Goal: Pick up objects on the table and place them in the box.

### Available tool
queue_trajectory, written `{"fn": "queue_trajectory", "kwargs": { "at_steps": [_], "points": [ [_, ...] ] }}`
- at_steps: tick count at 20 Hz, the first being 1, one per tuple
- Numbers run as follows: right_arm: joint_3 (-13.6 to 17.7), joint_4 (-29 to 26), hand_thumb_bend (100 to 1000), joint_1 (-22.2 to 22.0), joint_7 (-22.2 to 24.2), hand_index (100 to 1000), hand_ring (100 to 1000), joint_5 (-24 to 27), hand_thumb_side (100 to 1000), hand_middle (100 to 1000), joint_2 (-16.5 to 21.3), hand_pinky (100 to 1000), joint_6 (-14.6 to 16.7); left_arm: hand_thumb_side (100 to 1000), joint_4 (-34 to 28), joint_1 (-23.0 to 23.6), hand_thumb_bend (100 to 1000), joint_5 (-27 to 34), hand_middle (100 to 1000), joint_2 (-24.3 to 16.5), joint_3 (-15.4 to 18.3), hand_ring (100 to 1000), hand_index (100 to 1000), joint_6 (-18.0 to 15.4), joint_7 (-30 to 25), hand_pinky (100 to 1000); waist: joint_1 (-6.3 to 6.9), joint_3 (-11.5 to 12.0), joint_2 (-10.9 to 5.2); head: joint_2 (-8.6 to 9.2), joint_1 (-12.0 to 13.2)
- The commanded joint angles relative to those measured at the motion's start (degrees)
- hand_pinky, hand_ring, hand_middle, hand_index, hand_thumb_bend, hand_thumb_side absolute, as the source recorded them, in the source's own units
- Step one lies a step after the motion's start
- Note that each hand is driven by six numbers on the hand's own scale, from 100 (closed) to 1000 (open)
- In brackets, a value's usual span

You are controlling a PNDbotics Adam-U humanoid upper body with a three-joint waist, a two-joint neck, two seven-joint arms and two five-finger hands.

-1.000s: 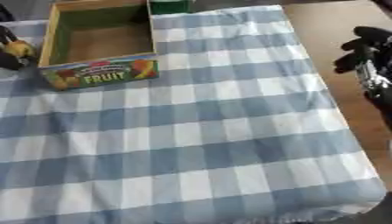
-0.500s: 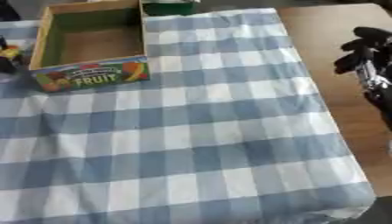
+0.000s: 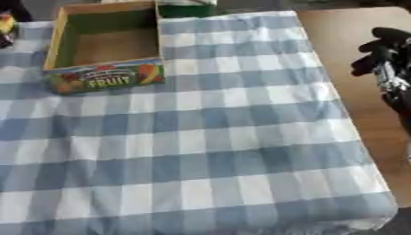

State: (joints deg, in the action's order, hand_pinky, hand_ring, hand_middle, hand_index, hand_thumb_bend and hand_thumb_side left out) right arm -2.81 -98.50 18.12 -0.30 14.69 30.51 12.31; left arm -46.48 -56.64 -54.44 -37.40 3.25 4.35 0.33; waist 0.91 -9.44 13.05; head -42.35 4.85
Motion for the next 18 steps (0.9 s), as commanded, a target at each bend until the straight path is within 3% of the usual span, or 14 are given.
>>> {"fn": "queue_trajectory", "kwargs": {
  "at_steps": [1,10,18],
  "points": [
    [0.64,-0.28,100,0.48,0.05,820,591,0.33,434,634,0.84,578,0.11,100,-4.96,-2.20,261,1.54,189,-1.16,-1.53,248,344,-1.53,-1.24,465,0.01,-0.02,-1.34,-0.55,-0.24],
    [0.41,-0.22,100,0.78,0.45,820,591,0.53,434,634,0.63,579,0.08,100,-5.84,-5.46,259,-0.54,196,4.47,-4.05,255,352,-3.64,-2.01,469,0.09,-0.60,-1.36,-0.33,0.01],
    [0.09,-0.25,100,1.28,0.96,821,592,0.83,435,634,0.18,581,0.06,100,-1.98,-5.48,295,-4.30,247,10.84,-6.20,301,393,-5.60,-4.51,503,-0.06,-1.28,-1.13,0.25,1.16]
  ]
}}
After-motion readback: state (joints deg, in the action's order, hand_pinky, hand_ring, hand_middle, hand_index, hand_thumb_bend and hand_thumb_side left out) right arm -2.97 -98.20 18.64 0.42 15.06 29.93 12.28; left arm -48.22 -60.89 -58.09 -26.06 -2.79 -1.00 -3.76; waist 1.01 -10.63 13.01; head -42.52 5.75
